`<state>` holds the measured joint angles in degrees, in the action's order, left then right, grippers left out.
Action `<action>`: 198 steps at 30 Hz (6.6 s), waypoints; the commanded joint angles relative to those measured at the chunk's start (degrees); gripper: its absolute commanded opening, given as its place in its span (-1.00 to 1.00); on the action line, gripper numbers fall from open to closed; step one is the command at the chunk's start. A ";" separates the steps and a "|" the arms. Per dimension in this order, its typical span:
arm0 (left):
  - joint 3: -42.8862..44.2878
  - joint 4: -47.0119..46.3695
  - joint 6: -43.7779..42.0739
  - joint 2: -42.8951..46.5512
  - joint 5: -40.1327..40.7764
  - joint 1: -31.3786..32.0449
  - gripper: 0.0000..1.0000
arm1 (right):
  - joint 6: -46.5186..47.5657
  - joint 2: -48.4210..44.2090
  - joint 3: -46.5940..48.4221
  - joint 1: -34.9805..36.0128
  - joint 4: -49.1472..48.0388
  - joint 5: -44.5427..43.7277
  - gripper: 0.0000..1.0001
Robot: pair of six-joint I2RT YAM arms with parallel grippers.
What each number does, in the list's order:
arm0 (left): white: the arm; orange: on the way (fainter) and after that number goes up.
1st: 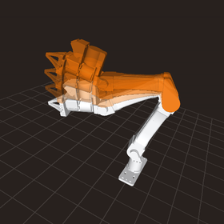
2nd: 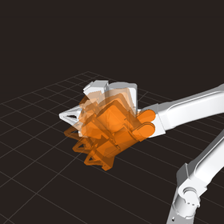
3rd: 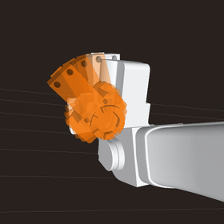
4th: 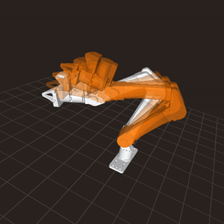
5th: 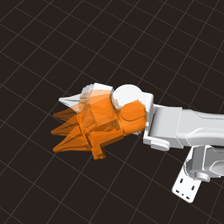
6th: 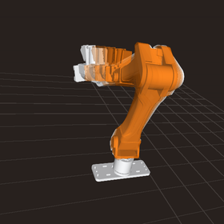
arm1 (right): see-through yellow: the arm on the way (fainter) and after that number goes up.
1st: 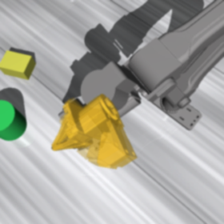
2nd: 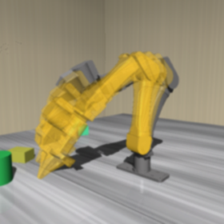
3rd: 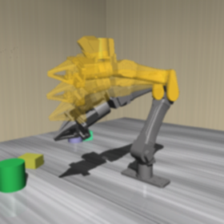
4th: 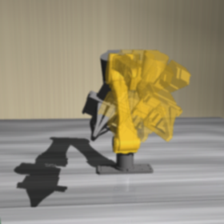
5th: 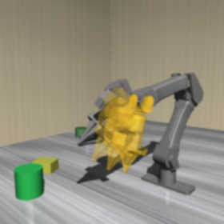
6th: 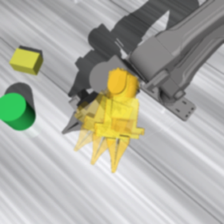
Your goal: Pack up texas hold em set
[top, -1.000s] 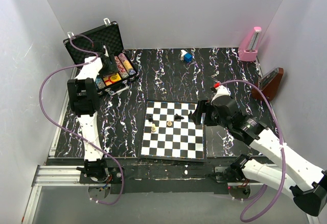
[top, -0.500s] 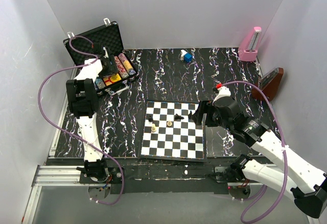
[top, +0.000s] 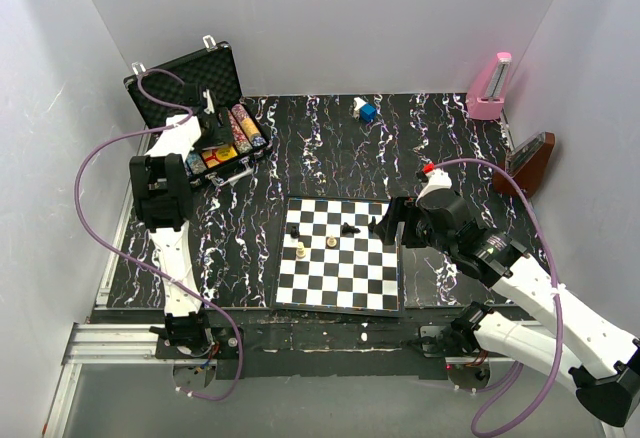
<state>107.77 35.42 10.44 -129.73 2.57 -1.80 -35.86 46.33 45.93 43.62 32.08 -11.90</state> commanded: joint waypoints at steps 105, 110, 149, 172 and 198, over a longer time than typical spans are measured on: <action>33.56 -11.60 -9.38 -2.89 -16.19 -9.53 0.96 | 0.88 6.06 1.88 -0.11 -2.63 -0.75 0.70; 30.85 -11.51 -8.68 -3.69 -16.63 -9.27 0.96 | 0.96 6.50 2.06 -0.11 -2.54 -0.76 0.70; -22.77 -11.16 -4.19 34.81 -9.07 0.31 0.96 | -1.59 -6.43 -4.27 -0.11 -1.49 -1.90 0.69; -17.50 -6.41 -6.48 21.37 -4.86 0.40 0.42 | 2.46 34.60 25.95 -0.11 -8.17 11.46 0.27; -20.84 -4.13 -7.18 11.96 1.39 0.57 -0.07 | -15.19 85.24 65.78 -3.36 -31.52 35.27 -0.45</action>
<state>88.07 27.62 4.34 -113.80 3.11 -1.37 -44.23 128.95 109.67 42.52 12.40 18.83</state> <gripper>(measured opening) 0.471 0.308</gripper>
